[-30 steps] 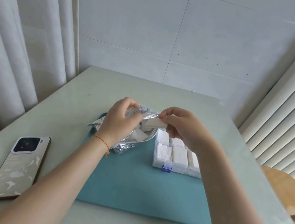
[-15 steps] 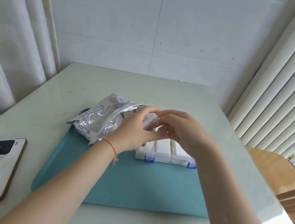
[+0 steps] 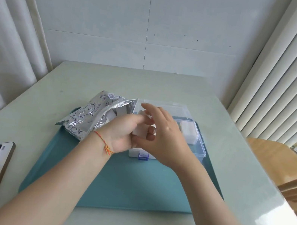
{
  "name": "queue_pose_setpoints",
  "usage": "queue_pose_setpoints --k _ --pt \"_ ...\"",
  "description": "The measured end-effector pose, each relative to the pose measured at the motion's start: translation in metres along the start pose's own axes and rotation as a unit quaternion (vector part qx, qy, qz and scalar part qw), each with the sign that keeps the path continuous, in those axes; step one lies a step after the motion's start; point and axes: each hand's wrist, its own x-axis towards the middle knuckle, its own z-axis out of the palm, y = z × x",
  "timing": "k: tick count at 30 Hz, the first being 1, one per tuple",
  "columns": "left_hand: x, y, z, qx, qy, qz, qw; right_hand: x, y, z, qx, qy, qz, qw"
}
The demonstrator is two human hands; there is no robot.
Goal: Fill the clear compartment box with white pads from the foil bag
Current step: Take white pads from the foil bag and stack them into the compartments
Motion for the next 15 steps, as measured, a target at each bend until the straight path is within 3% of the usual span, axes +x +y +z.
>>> queue_pose_setpoints --k 6,11,15 --pt "-0.002 -0.002 0.011 0.091 -0.016 0.050 0.994 0.001 0.007 0.000 0.000 0.018 0.003 1.000" --pt "0.003 0.002 0.013 0.218 0.019 0.109 0.970 0.003 0.015 -0.041 0.174 -0.057 0.129 0.975" --pt "0.009 0.003 0.018 0.344 -0.039 0.091 0.934 0.000 0.022 -0.071 0.261 -0.081 0.155 0.949"
